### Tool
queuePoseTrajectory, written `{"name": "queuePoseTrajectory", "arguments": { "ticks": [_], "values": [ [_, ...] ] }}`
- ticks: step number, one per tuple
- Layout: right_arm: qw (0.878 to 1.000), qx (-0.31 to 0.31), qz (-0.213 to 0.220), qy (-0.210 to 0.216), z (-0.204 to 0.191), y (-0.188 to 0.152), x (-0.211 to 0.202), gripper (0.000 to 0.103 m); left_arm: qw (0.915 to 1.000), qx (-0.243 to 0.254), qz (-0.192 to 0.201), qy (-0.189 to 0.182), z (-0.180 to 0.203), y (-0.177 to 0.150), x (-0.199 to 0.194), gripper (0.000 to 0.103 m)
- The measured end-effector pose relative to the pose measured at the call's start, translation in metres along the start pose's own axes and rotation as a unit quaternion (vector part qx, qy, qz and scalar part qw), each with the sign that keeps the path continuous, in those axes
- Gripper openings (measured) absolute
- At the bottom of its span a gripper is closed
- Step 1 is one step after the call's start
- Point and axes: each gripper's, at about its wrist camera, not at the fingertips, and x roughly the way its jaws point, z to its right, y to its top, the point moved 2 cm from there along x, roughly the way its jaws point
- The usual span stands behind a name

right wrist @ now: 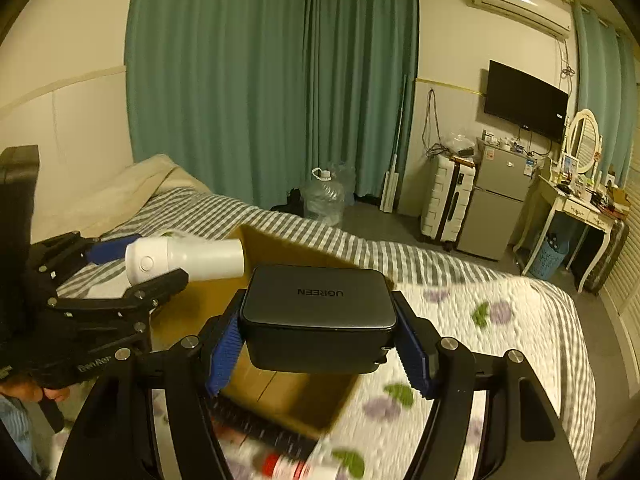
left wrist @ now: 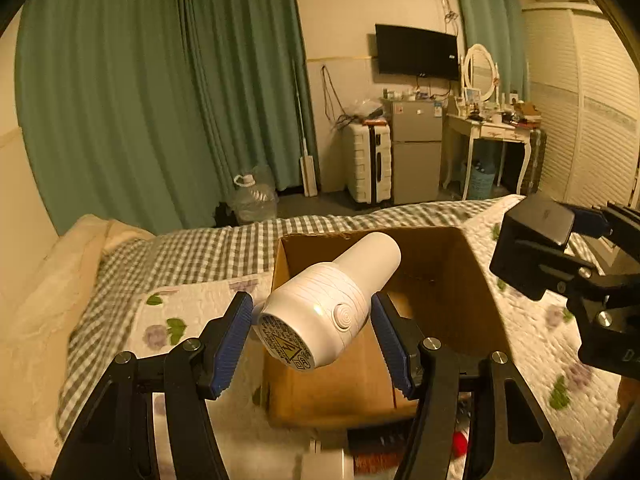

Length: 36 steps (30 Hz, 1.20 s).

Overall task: Organize rigid objects
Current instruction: 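Lift both held items and drop them into the cardboard box, opening both grippers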

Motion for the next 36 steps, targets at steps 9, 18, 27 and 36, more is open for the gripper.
{"name": "queuePoseTrajectory", "arguments": {
  "ticks": [9, 18, 27, 36],
  "values": [
    [0.999, 0.003, -0.035, 0.023, 0.001, -0.017, 0.074, 0.068, 0.9991, 0.023, -0.034, -0.010, 0.008, -0.036, 0.064, 0.062],
    [0.999, 0.008, -0.041, 0.025, 0.011, -0.018, 0.081, 0.068, 0.9998, 0.020, -0.005, 0.001, 0.014, -0.030, 0.062, 0.066],
    [0.999, 0.026, -0.017, 0.027, 0.021, -0.015, 0.071, 0.089, 1.0000, -0.005, 0.000, -0.005, 0.001, -0.030, 0.036, 0.067],
    [0.999, 0.037, -0.019, -0.001, 0.028, -0.031, 0.014, 0.096, 0.9995, -0.026, 0.012, -0.017, -0.003, -0.033, -0.030, 0.070]
  ]
}}
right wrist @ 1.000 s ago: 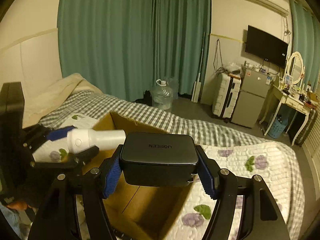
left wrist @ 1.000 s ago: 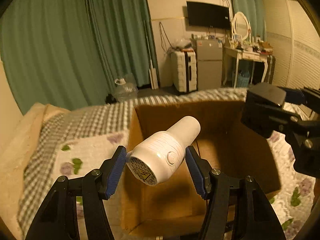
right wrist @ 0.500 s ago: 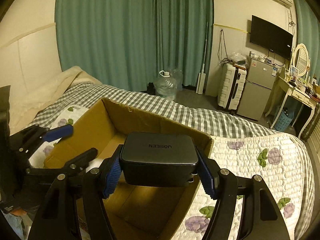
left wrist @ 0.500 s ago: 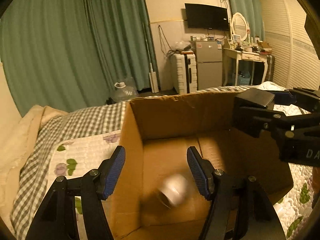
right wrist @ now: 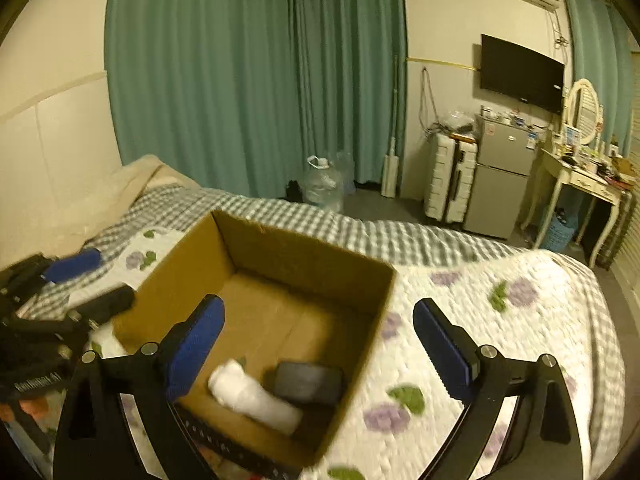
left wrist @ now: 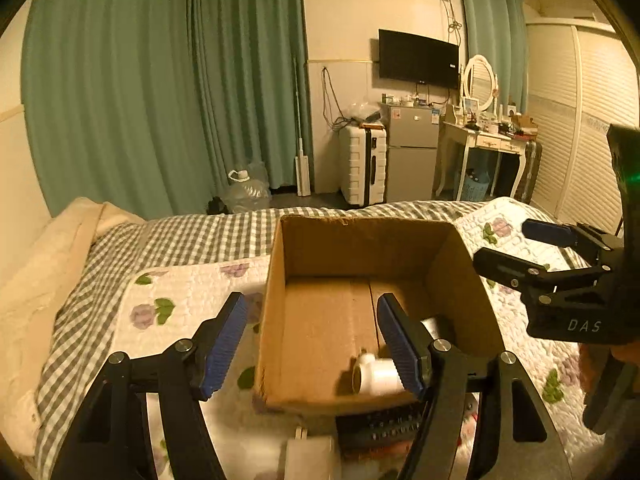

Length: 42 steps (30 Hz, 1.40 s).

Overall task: Organize rigid objects
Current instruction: 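Lift both held items and drop them into the cardboard box, opening both grippers, then grasp the white-and-red spray bottle with the right gripper while the left grasps the white charger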

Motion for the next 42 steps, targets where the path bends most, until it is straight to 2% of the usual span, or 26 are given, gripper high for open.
{"name": "queuePoseTrajectory", "arguments": {
  "ticks": [5, 8, 13, 15, 18, 21, 30, 31, 32, 35, 38, 42],
  "values": [
    [1.000, 0.003, -0.011, -0.014, -0.009, -0.027, -0.030, 0.096, 0.9996, -0.018, -0.021, -0.004, -0.009, -0.024, -0.015, 0.070],
    [0.999, -0.003, -0.028, -0.025, -0.019, -0.050, -0.035, 0.097, 0.9984, -0.029, -0.047, -0.009, -0.010, -0.048, -0.013, 0.070],
    [0.997, -0.024, -0.069, -0.040, -0.034, -0.090, -0.019, 0.097, 0.9952, -0.024, -0.095, -0.002, -0.006, -0.092, 0.003, 0.070],
    [0.995, -0.029, -0.090, -0.039, -0.040, -0.108, -0.009, 0.097, 0.9939, -0.019, -0.108, -0.014, -0.003, -0.103, 0.011, 0.070],
    [0.990, -0.035, -0.129, -0.042, -0.047, -0.130, 0.013, 0.097, 0.9921, -0.018, -0.123, -0.012, -0.001, -0.114, 0.021, 0.070],
    [0.987, -0.025, -0.149, -0.052, -0.047, -0.144, 0.025, 0.097, 0.9900, -0.027, -0.138, -0.015, -0.006, -0.121, 0.031, 0.070],
    [0.978, 0.004, -0.195, -0.076, -0.033, -0.162, 0.051, 0.095, 0.9862, -0.033, -0.162, -0.013, -0.010, -0.130, 0.042, 0.070],
    [0.978, 0.008, -0.199, -0.070, -0.033, -0.162, 0.053, 0.081, 0.9858, -0.034, -0.164, -0.013, -0.010, -0.131, 0.043, 0.070],
    [0.978, 0.010, -0.201, -0.063, -0.034, -0.162, 0.053, 0.079, 0.9855, -0.036, -0.165, -0.012, -0.011, -0.132, 0.043, 0.070],
    [0.984, 0.020, -0.175, -0.036, -0.035, -0.154, 0.040, 0.078, 0.9836, -0.042, -0.175, -0.010, -0.014, -0.134, 0.048, 0.070],
    [0.988, 0.009, -0.150, -0.030, -0.040, -0.146, 0.028, 0.078, 0.9814, -0.049, -0.185, -0.016, -0.016, -0.137, 0.054, 0.070],
    [0.988, 0.010, -0.154, -0.015, -0.042, -0.146, 0.027, 0.078, 0.9799, -0.055, -0.190, -0.023, -0.019, -0.136, 0.065, 0.070]
  ]
}}
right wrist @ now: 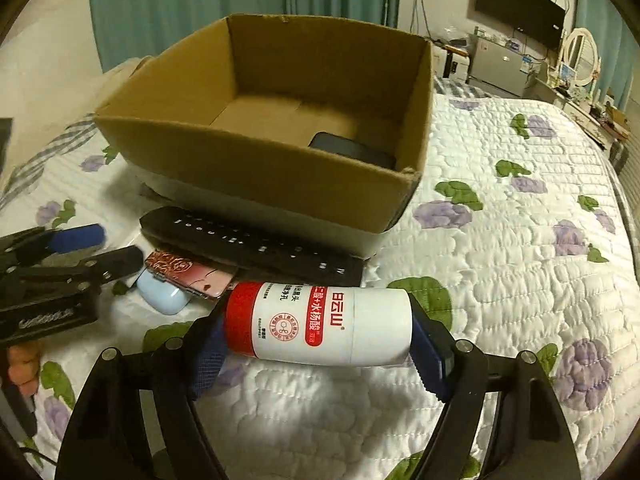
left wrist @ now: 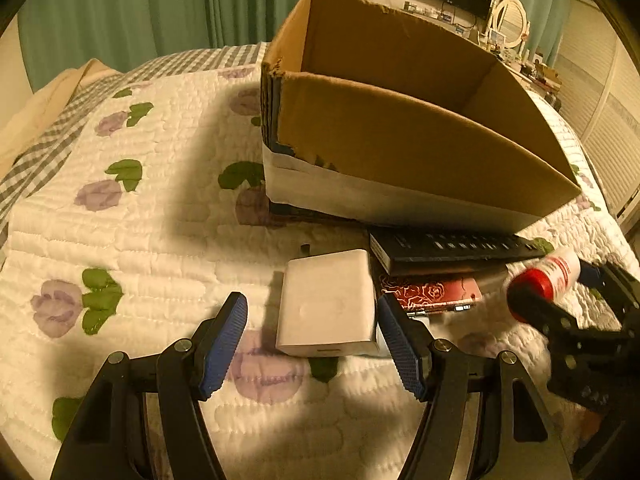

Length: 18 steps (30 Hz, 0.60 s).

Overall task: Organize rigid objects
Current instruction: 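Grasp the white-and-red spray bottle with the right gripper while the left grasps the white charger, then carry both items over the box and release them inside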

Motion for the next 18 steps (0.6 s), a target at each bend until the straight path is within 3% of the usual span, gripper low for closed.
{"name": "queuePoseTrajectory", "arguments": {
  "ticks": [9, 11, 18],
  "values": [
    [1.000, -0.001, 0.003, 0.012, -0.007, 0.000, -0.001, 0.078, 0.9983, -0.035, -0.020, -0.041, -0.012, 0.004, 0.020, 0.067],
    [1.000, -0.004, 0.007, 0.012, -0.008, 0.001, -0.004, 0.078, 0.9981, -0.027, -0.016, -0.054, -0.007, 0.002, 0.016, 0.051],
    [0.999, -0.027, 0.042, 0.010, -0.014, 0.012, -0.031, 0.078, 0.9997, 0.013, 0.017, 0.016, 0.006, -0.011, -0.022, 0.051]
  ]
}}
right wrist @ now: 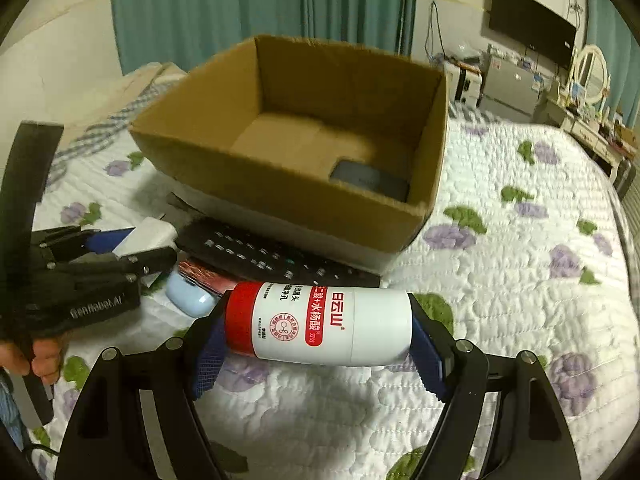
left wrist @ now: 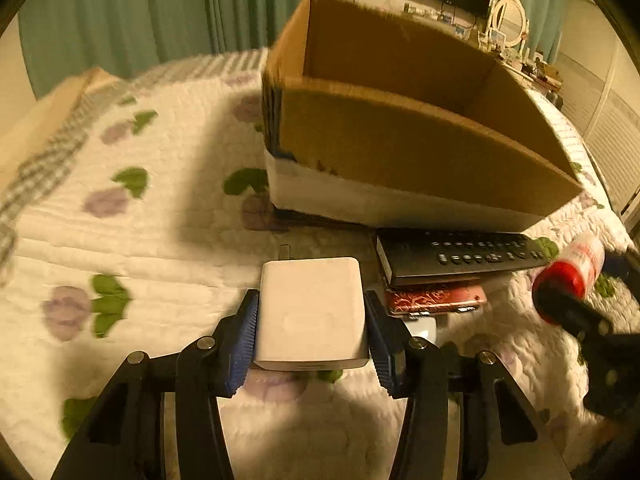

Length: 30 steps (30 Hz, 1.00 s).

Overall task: Organize rigid objects
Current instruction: 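Carry both items over the box and release them inside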

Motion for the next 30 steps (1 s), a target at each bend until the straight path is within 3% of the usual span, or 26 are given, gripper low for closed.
{"name": "queuePoseTrajectory", "arguments": {
  "ticks": [5, 8, 14, 17, 22, 30],
  "values": [
    [0.999, -0.004, 0.045, 0.005, 0.004, 0.024, -0.036, 0.078, 0.9980, 0.000, 0.062, -0.010, 0.000, 0.011, -0.062, 0.051],
    [0.997, -0.007, 0.071, 0.007, 0.009, 0.046, -0.053, 0.078, 0.9936, 0.006, 0.112, -0.015, 0.010, 0.036, -0.102, 0.051],
    [0.992, -0.011, 0.126, 0.021, 0.022, 0.104, -0.082, 0.078, 0.9842, 0.034, 0.171, -0.030, 0.013, 0.091, -0.132, 0.051],
    [0.988, -0.019, 0.154, 0.025, 0.026, 0.135, -0.089, 0.078, 0.9817, 0.056, 0.181, -0.020, 0.012, 0.122, -0.121, 0.051],
    [0.986, -0.032, 0.164, 0.015, 0.030, 0.169, -0.068, 0.078, 0.9815, 0.075, 0.171, -0.041, 0.024, 0.150, -0.080, 0.051],
    [0.993, -0.013, 0.113, 0.025, 0.048, 0.170, 0.008, 0.078, 0.9892, 0.087, 0.110, -0.042, 0.030, 0.135, -0.005, 0.051]
  ]
}}
